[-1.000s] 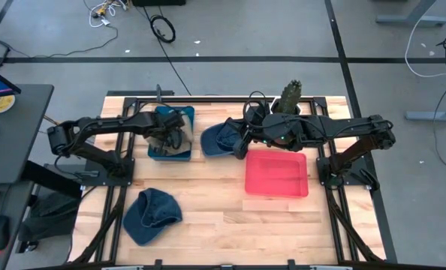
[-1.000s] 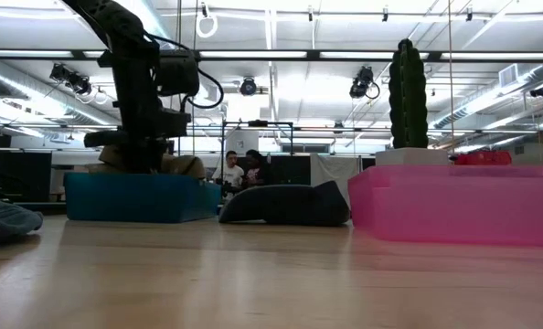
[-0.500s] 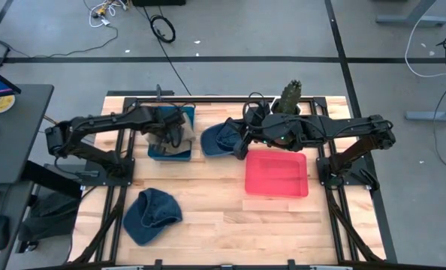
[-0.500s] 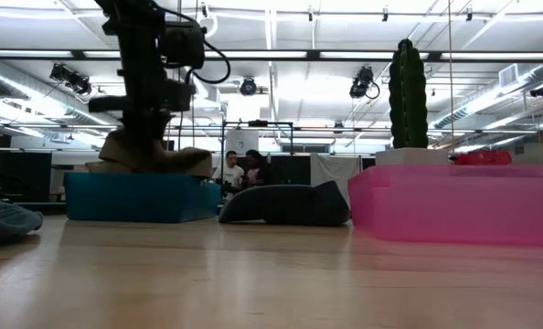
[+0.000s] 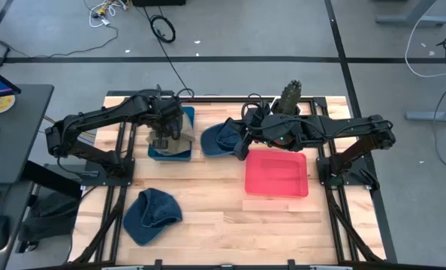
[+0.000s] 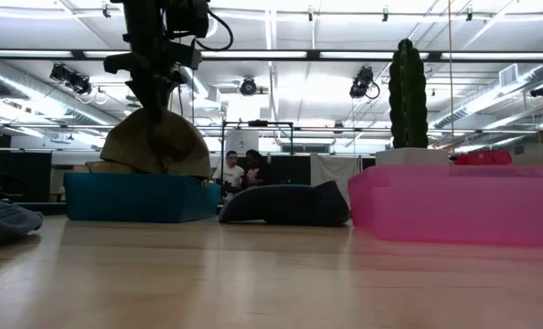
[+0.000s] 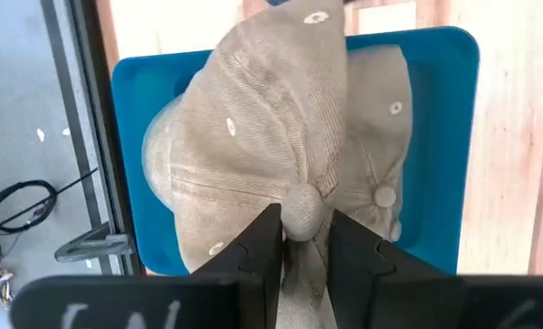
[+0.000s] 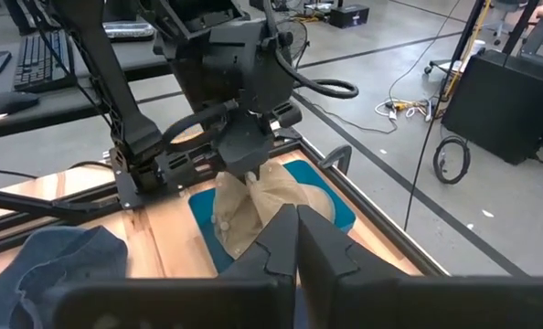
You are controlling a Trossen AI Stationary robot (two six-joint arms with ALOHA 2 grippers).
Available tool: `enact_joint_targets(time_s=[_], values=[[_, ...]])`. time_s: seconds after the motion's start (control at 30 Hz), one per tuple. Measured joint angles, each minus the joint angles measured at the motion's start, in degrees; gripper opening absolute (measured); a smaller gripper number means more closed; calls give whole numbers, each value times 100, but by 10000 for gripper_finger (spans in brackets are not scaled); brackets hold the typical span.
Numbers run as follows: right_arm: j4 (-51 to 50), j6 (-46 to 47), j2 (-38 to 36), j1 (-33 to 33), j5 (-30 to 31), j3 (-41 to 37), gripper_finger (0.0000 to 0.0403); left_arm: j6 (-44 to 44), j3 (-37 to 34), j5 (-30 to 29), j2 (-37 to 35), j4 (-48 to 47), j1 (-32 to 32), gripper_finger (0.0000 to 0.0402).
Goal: Pick & Place hat
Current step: Put the brown cap into the blue bin
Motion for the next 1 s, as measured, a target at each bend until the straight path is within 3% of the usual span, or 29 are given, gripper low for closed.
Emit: enact_joint_targets(time_s=[0.2, 0.43, 0.5, 0.6, 0.73, 0.83, 1.0], values=[[-17, -5, 0, 0, -4, 0, 13, -32, 1, 111, 2, -38, 3, 118], [-24, 43, 0, -2, -195, 0, 13, -57, 1, 357, 2, -84, 2, 243], [-39, 50, 0, -2, -195, 0, 13, -171, 1, 37, 2, -206, -7, 279], [-103, 59, 0, -2, -195, 0, 13, -845, 1, -948, 2, -511, -125, 312], [-138, 59, 0, -2, -195, 0, 13, -2106, 0, -2119, -134, -653, -300, 313], [-138, 60, 0, -2, -195, 0, 13, -3059, -21, -2182, -275, -601, -310, 296], [-136, 61, 0, -2, -195, 0, 13, -3745, -611, -2091, -455, -86, -134, 261]])
